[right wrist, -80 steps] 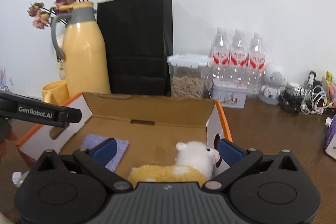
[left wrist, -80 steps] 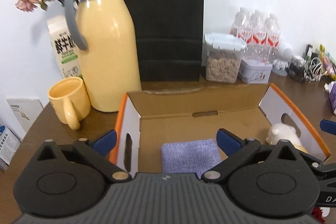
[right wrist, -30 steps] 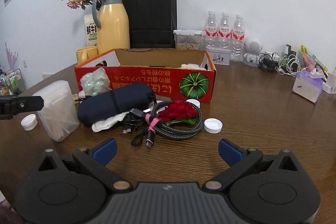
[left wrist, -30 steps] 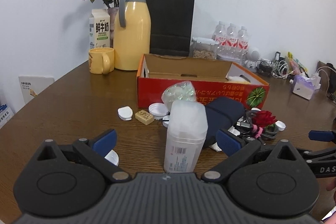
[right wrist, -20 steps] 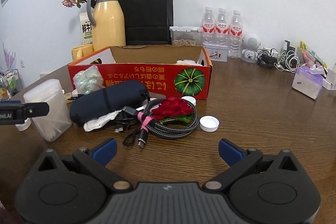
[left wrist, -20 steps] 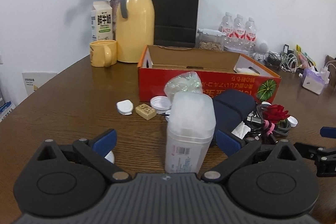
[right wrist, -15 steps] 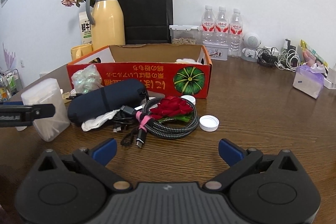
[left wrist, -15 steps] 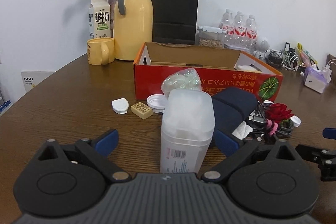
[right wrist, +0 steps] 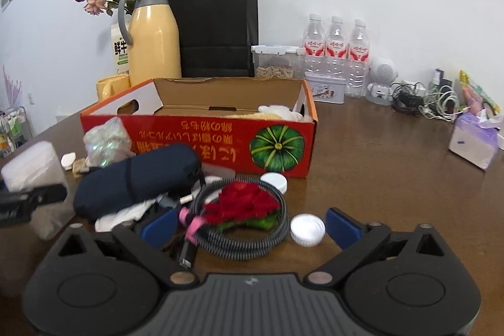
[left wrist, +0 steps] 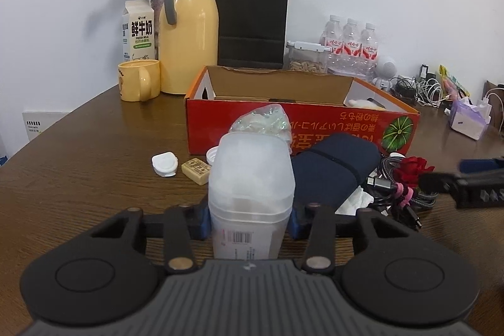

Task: Organize objects
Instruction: 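Grasp the red fabric rose with the right tool while the left tool grasps the white plastic container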

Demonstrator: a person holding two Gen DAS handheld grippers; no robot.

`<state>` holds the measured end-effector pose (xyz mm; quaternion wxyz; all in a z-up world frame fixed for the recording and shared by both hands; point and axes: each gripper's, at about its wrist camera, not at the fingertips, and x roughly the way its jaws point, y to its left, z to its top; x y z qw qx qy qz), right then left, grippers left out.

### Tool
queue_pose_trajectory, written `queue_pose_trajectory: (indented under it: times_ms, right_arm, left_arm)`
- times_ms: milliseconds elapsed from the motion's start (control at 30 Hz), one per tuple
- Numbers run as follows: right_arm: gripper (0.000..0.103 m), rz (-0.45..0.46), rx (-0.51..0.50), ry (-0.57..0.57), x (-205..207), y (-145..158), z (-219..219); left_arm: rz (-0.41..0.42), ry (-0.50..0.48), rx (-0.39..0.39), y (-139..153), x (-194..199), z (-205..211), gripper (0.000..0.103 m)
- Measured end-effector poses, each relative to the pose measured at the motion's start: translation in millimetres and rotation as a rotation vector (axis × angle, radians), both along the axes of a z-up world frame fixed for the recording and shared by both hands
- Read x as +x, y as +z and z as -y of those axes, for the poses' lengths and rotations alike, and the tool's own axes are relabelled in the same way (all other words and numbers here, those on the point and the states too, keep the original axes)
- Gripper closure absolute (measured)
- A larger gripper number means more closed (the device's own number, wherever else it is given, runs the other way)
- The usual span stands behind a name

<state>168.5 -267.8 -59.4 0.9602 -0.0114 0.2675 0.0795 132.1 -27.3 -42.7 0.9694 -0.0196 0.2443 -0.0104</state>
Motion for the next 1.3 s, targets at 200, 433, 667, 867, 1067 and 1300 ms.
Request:
queue_pose_trajectory:
  times_ms: [200,433,667,867,1067,1300]
  right_arm:
    - [0.027,-0.011,-0.017,0.026,24,-1,-8]
    - [0.059,-0.027,0.009,0.023,29,-9,-10]
    - [0.073,0.015,0.034,0.017,19,-7,-6]
    - [0.074,0.074,0.035,0.010,7,2,-5]
    - [0.075,0.156,0.044,0.024,-2,23,-8]
    - [0.075,0.249,0.033,0.060,14,62,-25]
  left_arm:
    - [-0.007,0.001,-0.005,-1,0,1,0.060]
    - [-0.002,-0.003,-0.008,-2,-1,0,0.060]
    - [0.046,-0.003,-0.023,2,-11,-2,0.061]
    - [0.076,-0.007,-0.031,13,-19,-4,0.061]
    - [0.130,-0.021,-0.030,39,-17,-3,0.061]
    - [0.197,-0.051,-0.025,83,14,5,0.061]
